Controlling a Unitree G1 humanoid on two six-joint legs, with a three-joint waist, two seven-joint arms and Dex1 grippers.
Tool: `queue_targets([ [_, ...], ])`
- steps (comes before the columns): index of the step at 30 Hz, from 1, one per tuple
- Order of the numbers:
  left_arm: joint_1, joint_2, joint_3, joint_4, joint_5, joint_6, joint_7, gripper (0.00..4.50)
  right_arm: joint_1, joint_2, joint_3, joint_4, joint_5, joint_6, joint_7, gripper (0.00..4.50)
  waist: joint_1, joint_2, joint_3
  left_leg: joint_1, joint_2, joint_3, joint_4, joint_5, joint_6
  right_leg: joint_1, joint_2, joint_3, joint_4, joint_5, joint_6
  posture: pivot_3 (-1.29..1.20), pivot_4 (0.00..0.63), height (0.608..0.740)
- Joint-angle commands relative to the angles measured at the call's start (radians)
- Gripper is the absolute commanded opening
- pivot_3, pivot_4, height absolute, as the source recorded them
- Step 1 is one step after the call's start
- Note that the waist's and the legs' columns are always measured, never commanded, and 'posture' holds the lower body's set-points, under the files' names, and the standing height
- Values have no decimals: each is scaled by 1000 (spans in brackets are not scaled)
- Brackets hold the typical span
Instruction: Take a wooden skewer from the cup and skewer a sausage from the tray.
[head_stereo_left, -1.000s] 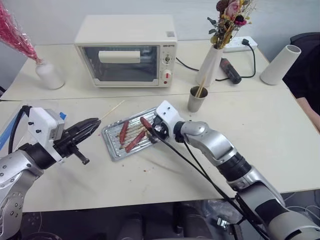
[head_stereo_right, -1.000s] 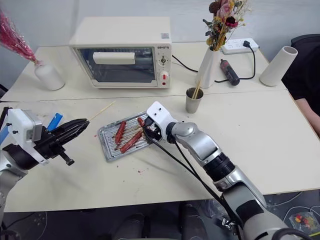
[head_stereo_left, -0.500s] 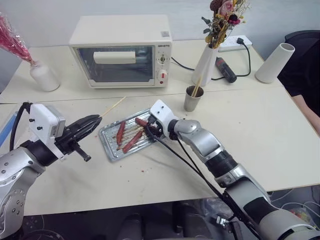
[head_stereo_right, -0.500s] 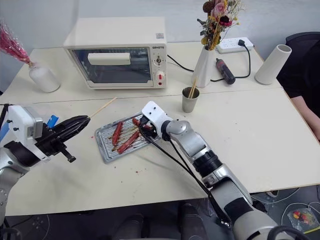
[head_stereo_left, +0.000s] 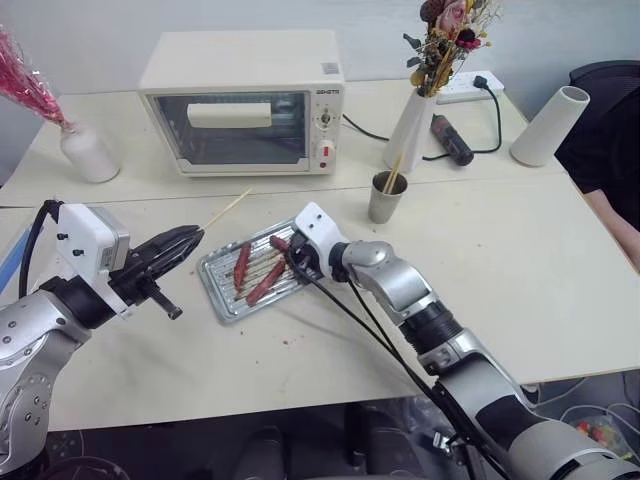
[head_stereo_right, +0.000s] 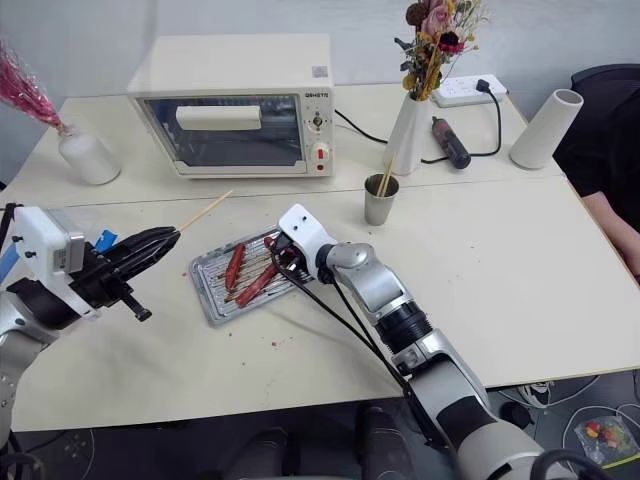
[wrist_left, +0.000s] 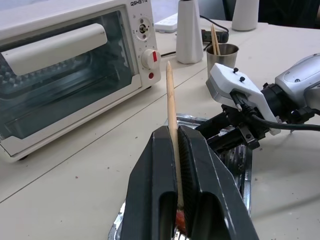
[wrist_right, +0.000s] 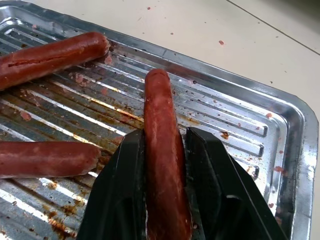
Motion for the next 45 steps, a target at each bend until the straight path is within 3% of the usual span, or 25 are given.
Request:
queue_targets([
  [1, -12, 12, 0, 2, 6, -25, -1, 0, -19, 20, -26, -2, -7, -6, 12, 964, 0, 0, 0, 0, 0, 0, 0, 0, 0, 0, 0, 0, 0, 0, 0, 0, 150, 740],
  [3, -17, 13, -4, 7, 8, -25, -1, 0, -18, 23, -32, -1, -12, -4, 13, 458, 0, 0, 0, 0, 0, 0, 0, 0, 0, 0, 0, 0, 0, 0, 0, 0, 150, 740],
  [10, -23, 18, -26, 31, 7, -34, -17, 0, -41, 1, -86, -87, 31, 18, 94, 458, 0, 0, 0, 0, 0, 0, 0, 0, 0, 0, 0, 0, 1, 0, 0, 0, 150, 740],
  [13, -25, 36, -42, 41, -8, -29, -57, 0, -60, -97, -113, -203, 99, 29, 264, 458, 2, 1, 1, 0, 0, 0, 0, 0, 0, 0, 0, 0, 0, 0, 0, 0, 150, 740],
  [20, -33, 144, -101, 90, -26, -43, -260, 0, -60, -468, -169, -405, 299, 45, 764, 458, 7, 2, 1, -1, -1, 0, 0, -3, 4, 1, 2, -9, -3, 0, 0, 0, 150, 740],
  [25, -75, 191, -152, 118, -29, -59, -365, 0, -10, -631, -198, -465, 364, 10, 960, 458, 5, 3, 2, -1, 0, 2, 0, -3, 4, 1, 2, -9, -4, 0, 1, 0, 150, 740],
  [35, -170, 188, -249, 115, -27, -69, -436, 0, 55, -674, -239, -526, 400, 40, 924, 458, 7, 4, 2, 3, -1, 4, 2, -2, 2, 1, 3, -7, -1, 0, 0, 0, 150, 740],
  [45, -194, 194, -249, 109, -38, -59, -448, 0, 90, -688, -227, -531, 375, 21, 910, 458, 8, 4, 2, 3, -2, 3, 2, -1, 2, 1, 3, -7, 0, 0, 0, 0, 150, 740],
])
